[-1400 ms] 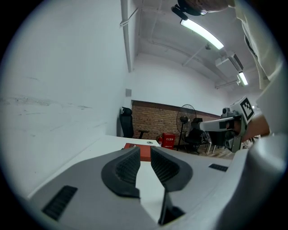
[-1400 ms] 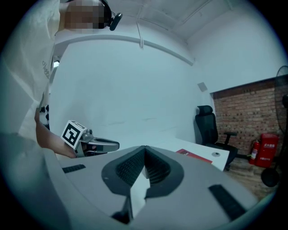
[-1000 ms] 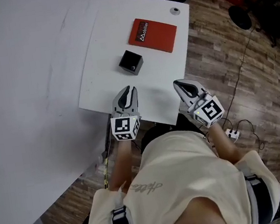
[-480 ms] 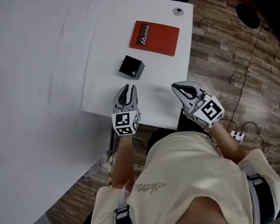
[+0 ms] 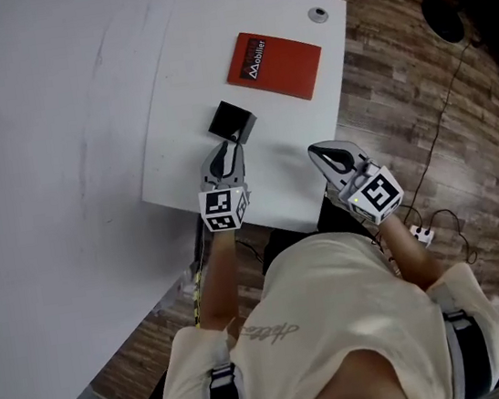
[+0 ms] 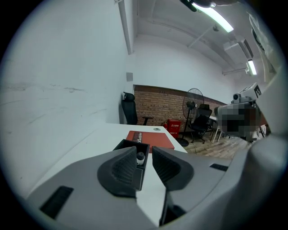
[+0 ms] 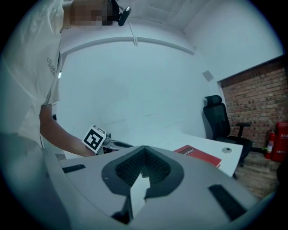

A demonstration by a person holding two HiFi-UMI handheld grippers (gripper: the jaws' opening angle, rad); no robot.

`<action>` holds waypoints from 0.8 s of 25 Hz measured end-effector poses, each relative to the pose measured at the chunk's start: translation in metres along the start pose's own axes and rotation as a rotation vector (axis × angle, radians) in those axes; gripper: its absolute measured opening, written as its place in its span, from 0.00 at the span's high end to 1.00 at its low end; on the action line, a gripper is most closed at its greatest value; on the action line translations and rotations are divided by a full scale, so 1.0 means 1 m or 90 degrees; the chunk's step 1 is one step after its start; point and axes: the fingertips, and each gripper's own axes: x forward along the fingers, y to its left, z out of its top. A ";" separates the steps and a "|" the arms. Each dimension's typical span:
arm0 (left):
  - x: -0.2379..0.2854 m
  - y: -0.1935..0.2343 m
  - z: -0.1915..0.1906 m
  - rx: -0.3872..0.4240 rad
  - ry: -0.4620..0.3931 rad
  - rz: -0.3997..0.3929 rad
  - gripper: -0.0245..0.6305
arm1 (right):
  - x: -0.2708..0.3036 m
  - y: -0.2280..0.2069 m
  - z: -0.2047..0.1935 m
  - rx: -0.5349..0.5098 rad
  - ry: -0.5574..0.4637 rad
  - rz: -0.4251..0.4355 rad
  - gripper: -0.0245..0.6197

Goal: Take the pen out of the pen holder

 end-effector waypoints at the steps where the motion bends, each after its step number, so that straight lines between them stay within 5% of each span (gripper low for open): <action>1: 0.003 0.001 -0.002 0.000 0.003 0.000 0.80 | 0.001 -0.002 -0.002 0.001 0.002 0.000 0.95; 20: 0.035 0.011 -0.019 0.017 0.016 0.016 0.82 | -0.013 -0.021 -0.021 0.033 0.024 -0.042 0.95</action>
